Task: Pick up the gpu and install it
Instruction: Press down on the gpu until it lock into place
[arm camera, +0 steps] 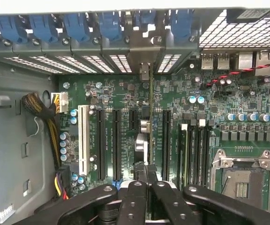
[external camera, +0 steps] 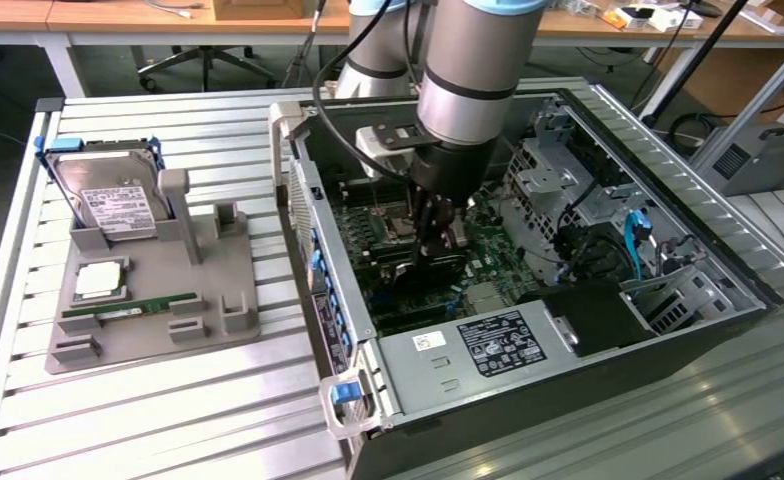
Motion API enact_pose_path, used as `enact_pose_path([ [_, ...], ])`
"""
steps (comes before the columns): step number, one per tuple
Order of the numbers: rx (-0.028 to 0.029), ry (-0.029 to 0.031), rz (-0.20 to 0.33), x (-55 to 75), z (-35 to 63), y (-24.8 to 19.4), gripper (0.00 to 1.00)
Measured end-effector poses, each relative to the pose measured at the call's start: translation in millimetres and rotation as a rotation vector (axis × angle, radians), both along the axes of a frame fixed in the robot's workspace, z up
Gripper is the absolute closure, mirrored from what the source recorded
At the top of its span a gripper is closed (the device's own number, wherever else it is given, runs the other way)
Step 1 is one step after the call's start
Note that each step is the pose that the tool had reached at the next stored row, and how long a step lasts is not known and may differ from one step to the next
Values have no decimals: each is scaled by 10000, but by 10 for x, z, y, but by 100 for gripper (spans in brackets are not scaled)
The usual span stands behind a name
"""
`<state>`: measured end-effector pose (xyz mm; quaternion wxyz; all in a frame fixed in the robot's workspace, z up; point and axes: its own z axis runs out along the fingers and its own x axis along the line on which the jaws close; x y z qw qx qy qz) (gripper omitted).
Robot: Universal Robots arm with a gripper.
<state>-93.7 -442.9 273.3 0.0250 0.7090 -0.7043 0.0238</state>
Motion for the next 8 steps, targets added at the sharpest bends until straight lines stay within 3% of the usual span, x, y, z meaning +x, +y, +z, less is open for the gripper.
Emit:
enact_pose_path([
  [8, -2, 1, 1, -27, -38, 0, 89],
])
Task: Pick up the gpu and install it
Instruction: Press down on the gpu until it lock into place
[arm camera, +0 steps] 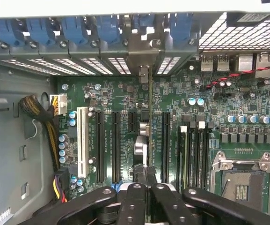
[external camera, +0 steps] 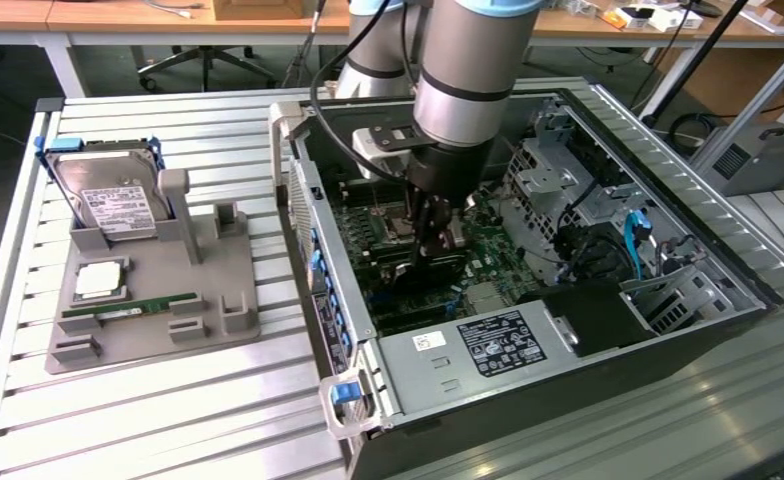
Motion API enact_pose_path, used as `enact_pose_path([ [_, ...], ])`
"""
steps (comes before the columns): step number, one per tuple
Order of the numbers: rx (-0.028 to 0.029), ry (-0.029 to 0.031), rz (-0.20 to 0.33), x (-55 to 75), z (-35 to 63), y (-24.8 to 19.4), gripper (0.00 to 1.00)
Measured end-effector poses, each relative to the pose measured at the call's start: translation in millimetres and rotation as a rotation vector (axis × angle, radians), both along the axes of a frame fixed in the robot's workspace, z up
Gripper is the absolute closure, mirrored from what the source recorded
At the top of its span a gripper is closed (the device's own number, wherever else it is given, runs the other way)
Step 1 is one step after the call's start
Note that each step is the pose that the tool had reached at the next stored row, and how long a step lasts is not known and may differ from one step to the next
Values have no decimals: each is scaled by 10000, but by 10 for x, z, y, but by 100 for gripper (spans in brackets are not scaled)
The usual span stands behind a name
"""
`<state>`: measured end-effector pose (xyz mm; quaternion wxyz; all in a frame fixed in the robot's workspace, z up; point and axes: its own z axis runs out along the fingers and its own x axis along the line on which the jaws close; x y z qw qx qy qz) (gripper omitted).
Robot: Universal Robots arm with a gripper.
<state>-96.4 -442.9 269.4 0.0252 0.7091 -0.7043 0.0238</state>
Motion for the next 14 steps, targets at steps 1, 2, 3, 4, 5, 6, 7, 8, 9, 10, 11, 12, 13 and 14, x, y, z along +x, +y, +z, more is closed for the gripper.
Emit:
enact_pose_path([
  [1, 2, -1, 0, -5, -7, 0, 89],
  [2, -1, 1, -1, -8, -10, 0, 89],
  [3, -3, 2, 0, -11, -13, 0, 89],
  [4, -3, 2, 1, -13, -17, 0, 89],
  [5, -1, 0, 1, -13, -23, 0, 89],
  [6, 1, -1, 0, -13, -26, 0, 89],
  [7, 2, -1, 0, -14, -29, 0, 89],
  [8, 0, 0, 0, -14, -29, 0, 89],
  [9, 0, 0, -1, -14, -29, 0, 89],
  [10, 2, -1, -1, -14, -30, 1, 89],
  [11, 2, -1, 0, -13, -30, 1, 89],
  [12, 3, -1, -1, -14, -28, 0, 89],
  [13, 12, -5, -1, -13, -12, 1, 89],
  [14, 24, -12, -2, -13, 13, 2, 89],
])
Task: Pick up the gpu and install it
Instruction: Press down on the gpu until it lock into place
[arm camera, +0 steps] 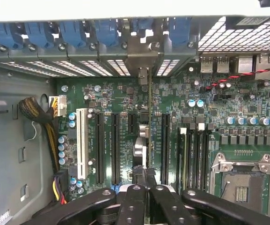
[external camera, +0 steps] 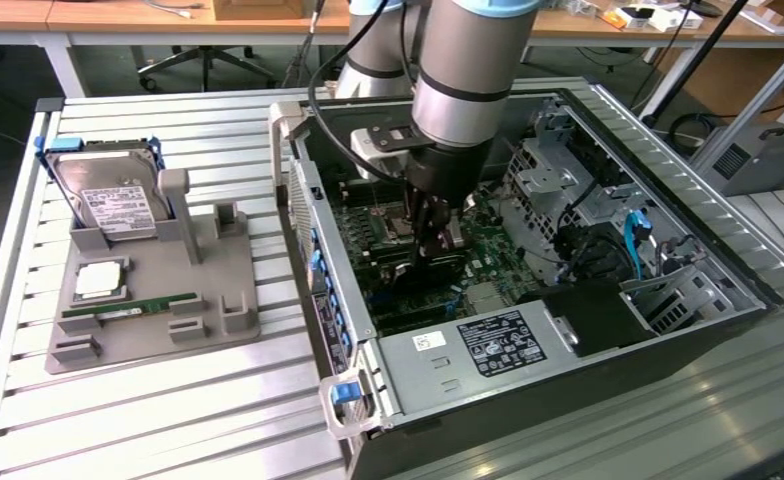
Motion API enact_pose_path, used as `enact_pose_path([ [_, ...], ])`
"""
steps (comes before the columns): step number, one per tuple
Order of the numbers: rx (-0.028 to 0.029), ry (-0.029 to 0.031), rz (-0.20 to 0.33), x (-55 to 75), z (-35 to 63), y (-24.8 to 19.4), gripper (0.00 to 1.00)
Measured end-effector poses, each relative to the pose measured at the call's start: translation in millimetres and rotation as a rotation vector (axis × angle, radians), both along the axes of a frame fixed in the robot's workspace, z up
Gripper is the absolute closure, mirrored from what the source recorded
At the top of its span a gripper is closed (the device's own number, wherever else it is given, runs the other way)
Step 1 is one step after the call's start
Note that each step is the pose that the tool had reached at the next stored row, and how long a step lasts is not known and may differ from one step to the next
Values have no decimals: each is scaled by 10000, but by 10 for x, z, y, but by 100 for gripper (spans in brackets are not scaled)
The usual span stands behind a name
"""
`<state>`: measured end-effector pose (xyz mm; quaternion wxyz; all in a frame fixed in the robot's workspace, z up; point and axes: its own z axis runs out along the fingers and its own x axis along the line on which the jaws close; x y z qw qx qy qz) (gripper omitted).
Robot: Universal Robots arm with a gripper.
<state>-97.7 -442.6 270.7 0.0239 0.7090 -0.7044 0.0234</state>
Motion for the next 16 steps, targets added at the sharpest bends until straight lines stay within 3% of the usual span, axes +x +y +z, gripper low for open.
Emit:
enact_pose_path([
  [5, -18, 20, 1, 51, 100, -2, 89],
  [12, -21, 237, 2, 357, 101, -2, 89],
  [16, -21, 268, 1, 403, 101, -2, 89],
])
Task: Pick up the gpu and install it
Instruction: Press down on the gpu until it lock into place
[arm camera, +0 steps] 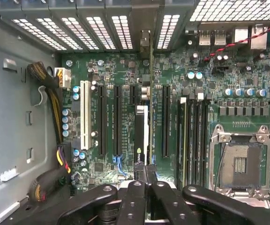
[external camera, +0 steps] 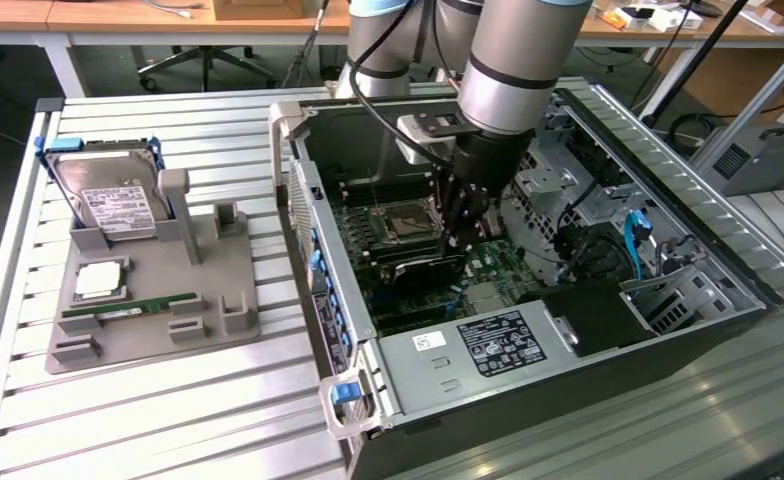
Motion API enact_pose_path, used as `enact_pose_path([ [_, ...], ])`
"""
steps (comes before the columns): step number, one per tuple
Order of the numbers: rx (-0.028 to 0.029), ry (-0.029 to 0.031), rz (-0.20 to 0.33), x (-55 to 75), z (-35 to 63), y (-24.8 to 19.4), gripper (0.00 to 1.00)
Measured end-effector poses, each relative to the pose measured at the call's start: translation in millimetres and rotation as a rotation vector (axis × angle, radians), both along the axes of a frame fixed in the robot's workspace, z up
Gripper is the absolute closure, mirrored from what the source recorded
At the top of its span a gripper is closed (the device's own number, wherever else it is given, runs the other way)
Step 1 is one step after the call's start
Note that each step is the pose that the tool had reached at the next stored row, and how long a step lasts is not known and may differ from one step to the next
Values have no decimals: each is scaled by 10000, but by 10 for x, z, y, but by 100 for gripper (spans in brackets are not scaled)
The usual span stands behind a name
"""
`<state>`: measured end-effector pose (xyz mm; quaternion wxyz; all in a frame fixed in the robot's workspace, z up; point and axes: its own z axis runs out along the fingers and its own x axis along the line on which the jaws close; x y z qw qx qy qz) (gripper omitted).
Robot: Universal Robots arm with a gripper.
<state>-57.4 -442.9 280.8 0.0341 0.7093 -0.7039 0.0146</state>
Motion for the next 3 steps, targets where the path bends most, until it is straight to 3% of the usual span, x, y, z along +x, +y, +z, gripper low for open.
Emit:
enact_pose_path([
  [3, 0, 0, 0, 0, 0, 0, 89],
])
